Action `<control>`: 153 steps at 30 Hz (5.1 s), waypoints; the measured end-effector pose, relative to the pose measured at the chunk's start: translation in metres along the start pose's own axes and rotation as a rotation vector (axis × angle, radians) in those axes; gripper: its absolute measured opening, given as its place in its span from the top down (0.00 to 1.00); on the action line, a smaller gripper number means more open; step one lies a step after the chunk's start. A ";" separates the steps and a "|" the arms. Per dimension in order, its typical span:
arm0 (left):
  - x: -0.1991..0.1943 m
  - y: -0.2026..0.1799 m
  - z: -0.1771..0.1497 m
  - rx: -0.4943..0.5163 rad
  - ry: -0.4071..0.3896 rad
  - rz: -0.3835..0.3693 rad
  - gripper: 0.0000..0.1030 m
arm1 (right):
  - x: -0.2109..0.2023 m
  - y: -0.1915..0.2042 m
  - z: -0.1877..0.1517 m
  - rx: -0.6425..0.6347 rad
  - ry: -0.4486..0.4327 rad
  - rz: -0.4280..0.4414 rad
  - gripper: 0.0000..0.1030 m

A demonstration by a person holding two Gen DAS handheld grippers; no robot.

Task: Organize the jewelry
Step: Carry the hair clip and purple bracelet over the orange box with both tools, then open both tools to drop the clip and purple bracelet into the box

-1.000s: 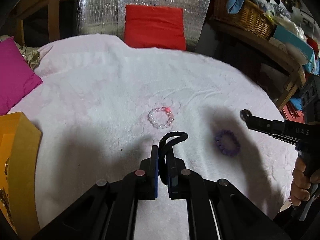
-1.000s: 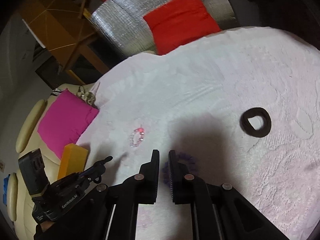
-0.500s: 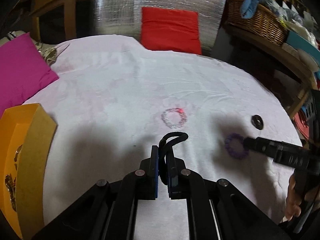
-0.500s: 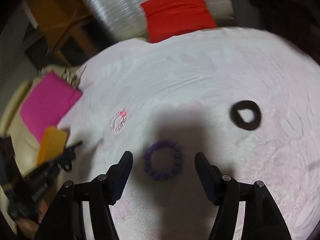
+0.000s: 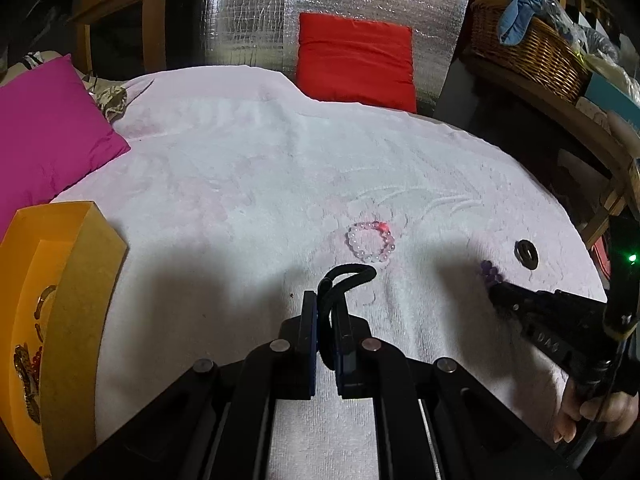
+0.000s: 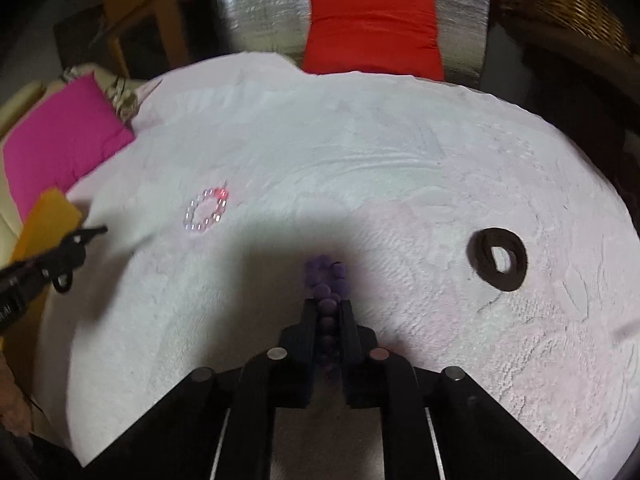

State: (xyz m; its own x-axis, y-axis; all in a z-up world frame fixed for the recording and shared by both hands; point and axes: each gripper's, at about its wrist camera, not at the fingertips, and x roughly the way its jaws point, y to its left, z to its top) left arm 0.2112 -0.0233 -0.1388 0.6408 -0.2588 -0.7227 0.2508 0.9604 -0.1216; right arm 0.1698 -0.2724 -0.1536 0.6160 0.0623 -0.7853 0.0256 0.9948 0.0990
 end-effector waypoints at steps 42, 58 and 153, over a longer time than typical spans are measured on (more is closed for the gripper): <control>-0.185 0.071 -0.020 -0.124 -0.277 0.382 0.93 | -0.081 0.110 -0.020 -0.045 -0.147 0.347 0.90; -0.218 0.133 -0.056 -0.213 -0.267 0.474 0.93 | -0.125 0.202 -0.041 -0.151 -0.121 0.492 0.90; -0.101 0.296 -0.112 -0.297 0.100 0.631 0.92 | -0.014 0.393 -0.039 -0.306 0.203 0.608 0.87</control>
State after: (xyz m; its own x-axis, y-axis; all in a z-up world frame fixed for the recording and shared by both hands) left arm 0.1398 0.2987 -0.1780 0.5249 0.3543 -0.7739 -0.3651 0.9151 0.1713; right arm 0.1411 0.1207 -0.1277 0.2915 0.5978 -0.7468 -0.5168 0.7554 0.4029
